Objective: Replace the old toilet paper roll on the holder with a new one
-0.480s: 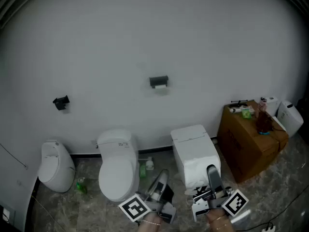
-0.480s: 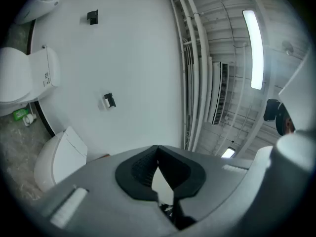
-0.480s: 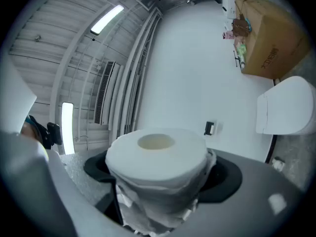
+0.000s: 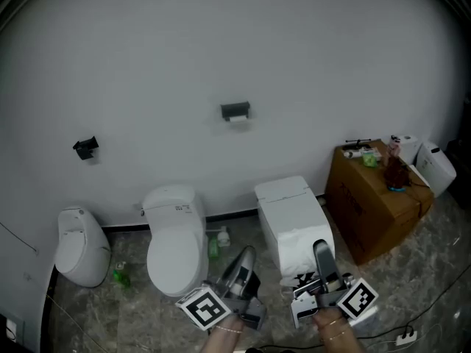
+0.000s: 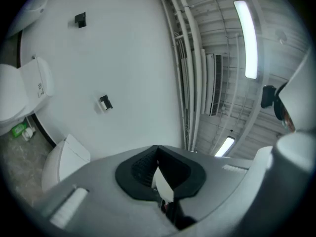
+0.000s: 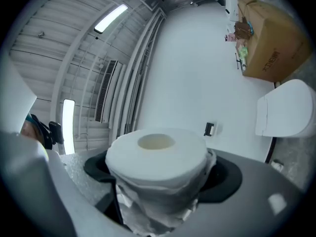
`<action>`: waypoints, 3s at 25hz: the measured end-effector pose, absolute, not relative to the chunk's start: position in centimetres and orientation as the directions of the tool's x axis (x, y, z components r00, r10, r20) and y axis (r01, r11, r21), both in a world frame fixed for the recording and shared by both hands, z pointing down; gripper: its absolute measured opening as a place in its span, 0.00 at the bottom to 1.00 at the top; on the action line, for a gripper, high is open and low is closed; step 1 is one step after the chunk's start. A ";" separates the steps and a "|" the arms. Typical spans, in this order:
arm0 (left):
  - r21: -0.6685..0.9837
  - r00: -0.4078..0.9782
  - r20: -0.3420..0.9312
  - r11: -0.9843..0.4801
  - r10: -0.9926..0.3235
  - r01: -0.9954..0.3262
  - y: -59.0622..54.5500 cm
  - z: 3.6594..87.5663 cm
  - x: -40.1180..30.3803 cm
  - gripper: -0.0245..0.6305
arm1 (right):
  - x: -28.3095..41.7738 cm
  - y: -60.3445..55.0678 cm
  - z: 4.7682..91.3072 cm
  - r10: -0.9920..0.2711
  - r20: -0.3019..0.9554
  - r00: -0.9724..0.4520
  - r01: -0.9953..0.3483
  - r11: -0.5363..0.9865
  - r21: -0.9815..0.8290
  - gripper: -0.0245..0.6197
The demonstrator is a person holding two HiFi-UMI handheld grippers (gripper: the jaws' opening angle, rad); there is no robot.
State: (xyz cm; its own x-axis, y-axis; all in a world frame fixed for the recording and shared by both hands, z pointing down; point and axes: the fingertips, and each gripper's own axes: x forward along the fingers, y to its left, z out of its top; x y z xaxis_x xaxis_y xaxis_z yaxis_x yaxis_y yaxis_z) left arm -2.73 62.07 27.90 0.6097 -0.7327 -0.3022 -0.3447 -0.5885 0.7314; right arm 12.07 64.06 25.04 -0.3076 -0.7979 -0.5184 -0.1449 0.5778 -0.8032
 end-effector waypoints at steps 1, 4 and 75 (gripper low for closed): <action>0.698 0.615 -0.305 -0.610 -0.727 -0.375 62.0 27.8 -2.7 0.04 | 12.1 63.9 25.1 -0.796 -0.520 -0.308 -0.150 0.581 -0.800 0.77; 0.630 0.637 -0.317 -0.658 -0.703 -0.413 61.9 27.7 -2.8 0.04 | 12.0 63.4 25.4 -0.800 -0.513 -0.312 -0.175 0.579 -0.796 0.77; 0.722 0.843 -0.271 -0.677 -0.464 -0.140 -7.8 31.6 -7.9 0.04 | 3.0 -5.8 29.2 -0.868 -0.473 -0.151 -0.235 0.497 -0.835 0.77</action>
State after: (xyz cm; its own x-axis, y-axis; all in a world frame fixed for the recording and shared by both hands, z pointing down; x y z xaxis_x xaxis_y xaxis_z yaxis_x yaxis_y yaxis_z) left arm -7.86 -7.83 31.58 0.8431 -0.4641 -0.2714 -0.1403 -0.6772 0.7223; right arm 3.02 -5.79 29.25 -0.1514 -0.8678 -0.4734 -0.2353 0.4968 -0.8354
